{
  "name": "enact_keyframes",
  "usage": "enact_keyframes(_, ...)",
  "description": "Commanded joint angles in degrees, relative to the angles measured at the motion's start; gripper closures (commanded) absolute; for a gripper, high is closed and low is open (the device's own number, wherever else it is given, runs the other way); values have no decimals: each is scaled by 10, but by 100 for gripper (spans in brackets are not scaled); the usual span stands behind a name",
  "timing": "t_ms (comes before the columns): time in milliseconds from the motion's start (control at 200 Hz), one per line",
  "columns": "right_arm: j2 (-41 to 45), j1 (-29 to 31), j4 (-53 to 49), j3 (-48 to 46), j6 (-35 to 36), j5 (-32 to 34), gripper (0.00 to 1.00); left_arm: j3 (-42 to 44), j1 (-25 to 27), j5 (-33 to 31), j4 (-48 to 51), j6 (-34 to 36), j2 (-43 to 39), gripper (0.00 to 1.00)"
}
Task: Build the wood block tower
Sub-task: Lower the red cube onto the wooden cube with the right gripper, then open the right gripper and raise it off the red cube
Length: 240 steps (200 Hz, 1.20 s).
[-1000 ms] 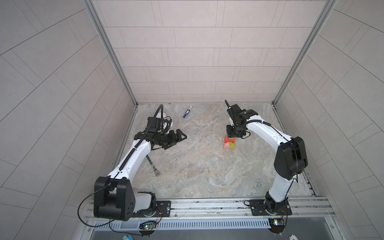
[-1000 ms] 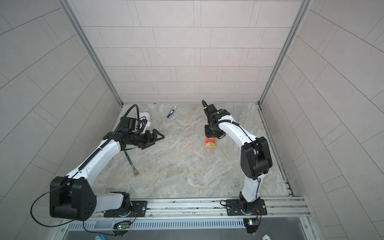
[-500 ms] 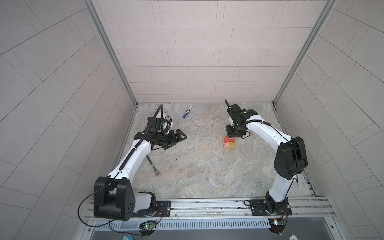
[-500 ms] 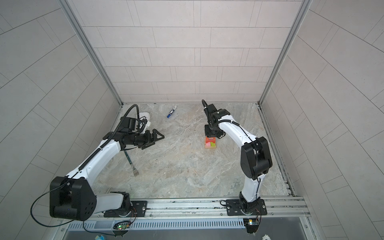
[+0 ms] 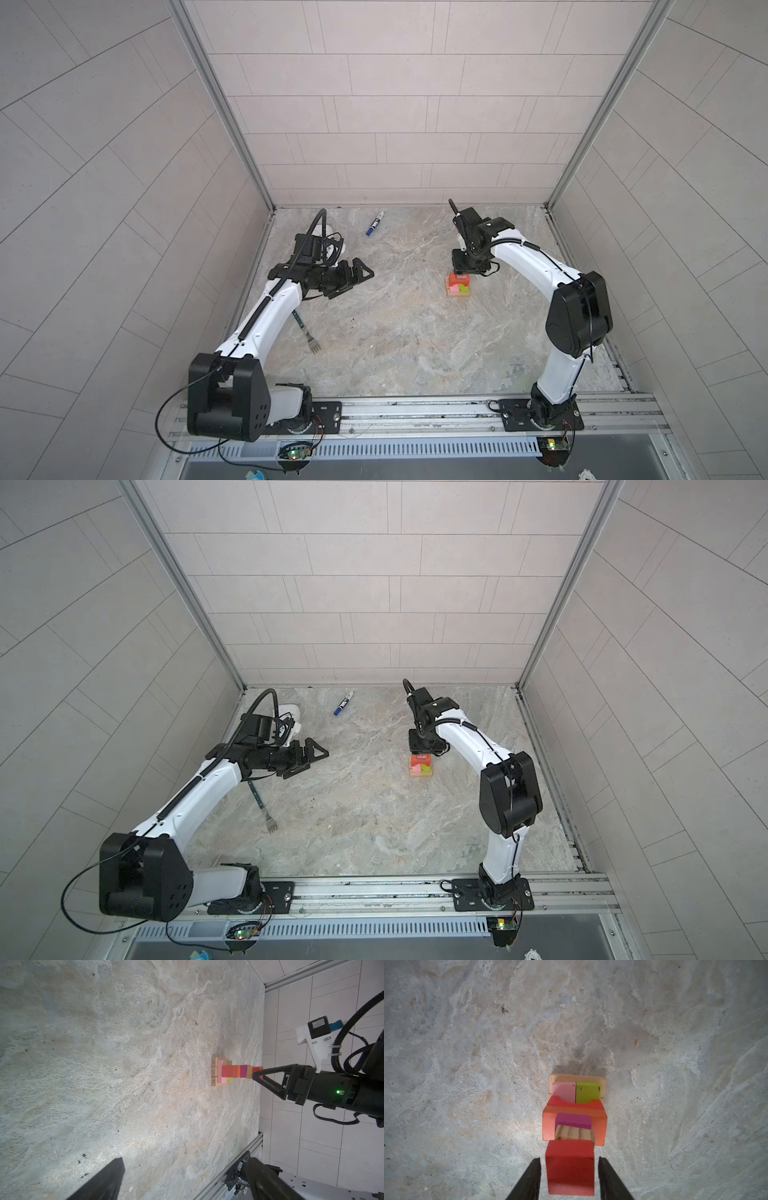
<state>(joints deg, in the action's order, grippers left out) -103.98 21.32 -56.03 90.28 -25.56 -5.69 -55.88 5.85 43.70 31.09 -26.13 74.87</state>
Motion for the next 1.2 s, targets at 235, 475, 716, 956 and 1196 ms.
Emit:
enact_keyframes(235, 19, -2, -26, 22, 5, 13, 38, 5, -5, 3, -3, -2, -8, 2)
enact_keyframes(475, 21, -2, -23, 17, 0, 16, 30, 6, -4, 2, -3, -2, -8, 2)
enact_keyframes(716, 4, -1, -15, 15, -17, 23, 30, 6, -5, 2, -3, -3, -10, 2)
enact_keyframes(956, -12, 2, -9, 20, -29, 29, 38, 5, -4, 3, -3, -2, -10, 2)
enact_keyframes(1196, -28, 4, -11, 27, -29, 34, 41, 5, -5, 4, -3, -2, -12, 2)
